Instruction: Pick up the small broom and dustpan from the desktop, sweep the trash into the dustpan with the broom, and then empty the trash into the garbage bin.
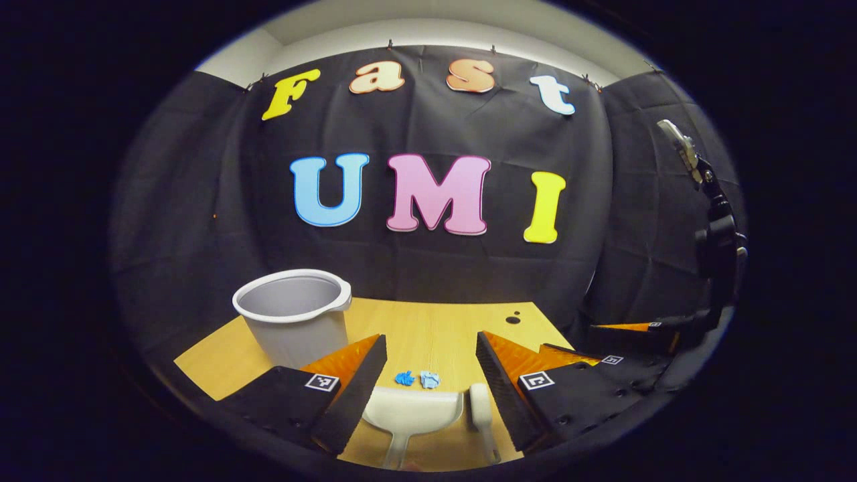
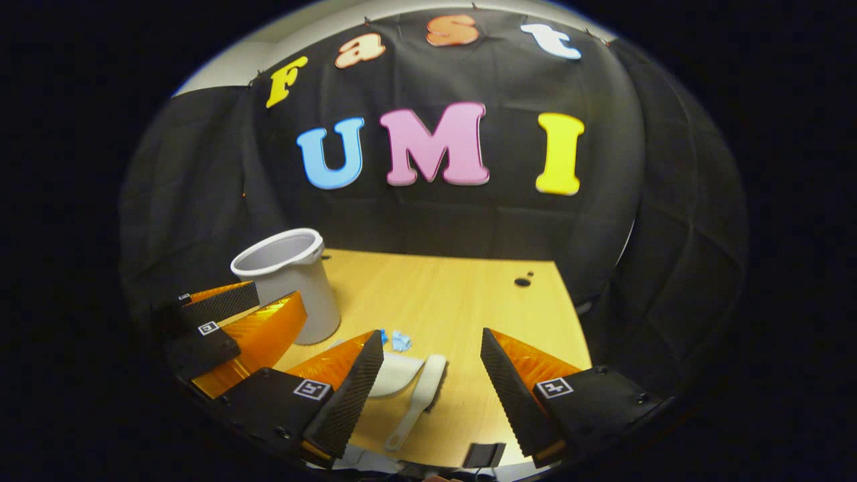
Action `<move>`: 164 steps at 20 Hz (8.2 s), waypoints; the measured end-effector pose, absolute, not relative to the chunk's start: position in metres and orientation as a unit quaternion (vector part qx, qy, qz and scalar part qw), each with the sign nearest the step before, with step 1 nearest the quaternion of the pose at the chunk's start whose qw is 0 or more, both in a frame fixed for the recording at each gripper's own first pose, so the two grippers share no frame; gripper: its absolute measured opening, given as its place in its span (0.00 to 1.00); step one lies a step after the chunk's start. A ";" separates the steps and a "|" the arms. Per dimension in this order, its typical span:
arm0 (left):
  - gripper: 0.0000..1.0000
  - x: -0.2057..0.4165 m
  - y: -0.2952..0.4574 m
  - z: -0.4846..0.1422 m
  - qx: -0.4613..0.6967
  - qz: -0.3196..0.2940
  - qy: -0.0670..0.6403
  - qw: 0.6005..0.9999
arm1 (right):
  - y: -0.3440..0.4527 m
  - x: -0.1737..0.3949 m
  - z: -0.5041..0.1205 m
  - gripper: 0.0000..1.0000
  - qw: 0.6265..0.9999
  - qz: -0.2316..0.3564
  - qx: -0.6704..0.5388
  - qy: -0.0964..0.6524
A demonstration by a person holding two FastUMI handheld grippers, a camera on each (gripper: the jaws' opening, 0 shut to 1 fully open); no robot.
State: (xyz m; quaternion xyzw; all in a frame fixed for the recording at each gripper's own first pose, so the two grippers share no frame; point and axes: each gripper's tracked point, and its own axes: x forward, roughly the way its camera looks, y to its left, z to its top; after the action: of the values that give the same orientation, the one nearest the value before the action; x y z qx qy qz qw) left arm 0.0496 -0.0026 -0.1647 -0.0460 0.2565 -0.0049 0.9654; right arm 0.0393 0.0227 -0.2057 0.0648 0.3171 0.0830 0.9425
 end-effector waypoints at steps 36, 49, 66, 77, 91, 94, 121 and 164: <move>0.82 0.039 0.022 -0.430 -0.074 -0.109 0.724 0.677 | 0.060 -0.007 -0.457 0.94 0.687 -0.052 0.038 0.724; 0.32 0.030 0.036 -0.443 0.022 -0.095 0.681 0.726 | 0.056 -0.017 -0.468 0.50 0.699 -0.010 0.037 0.714; 0.27 -0.034 0.069 -0.416 0.051 -0.159 0.684 0.710 | 0.011 0.020 -0.408 0.32 0.769 0.069 -0.014 0.636; 0.27 -0.043 0.100 -0.425 0.070 -0.137 0.689 0.708 | 0.043 0.246 -0.393 0.31 0.793 0.170 -0.225 0.540; 0.27 -0.048 0.101 -0.429 0.090 -0.145 0.695 0.698 | 0.114 0.166 -0.492 0.31 0.608 0.356 -0.350 0.618; 0.27 -0.049 0.104 -0.429 0.089 -0.160 0.693 0.697 | 0.123 0.127 -0.485 0.31 0.560 0.430 -0.346 0.618; 0.27 0.001 0.101 -0.411 0.140 -0.178 0.497 0.838 | 0.099 0.056 -0.397 0.30 0.736 0.408 0.291 0.455; 0.26 0.059 0.138 -0.334 0.481 0.043 0.418 0.770 | 0.092 0.015 -0.460 0.30 0.740 0.355 0.360 0.444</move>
State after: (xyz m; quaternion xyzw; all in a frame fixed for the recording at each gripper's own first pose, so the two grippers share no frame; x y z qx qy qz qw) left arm 0.0587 0.1375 -0.3343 0.4810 0.4176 0.0431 0.7696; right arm 0.0149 0.0918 -0.4598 0.3603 0.4443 0.3546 0.7397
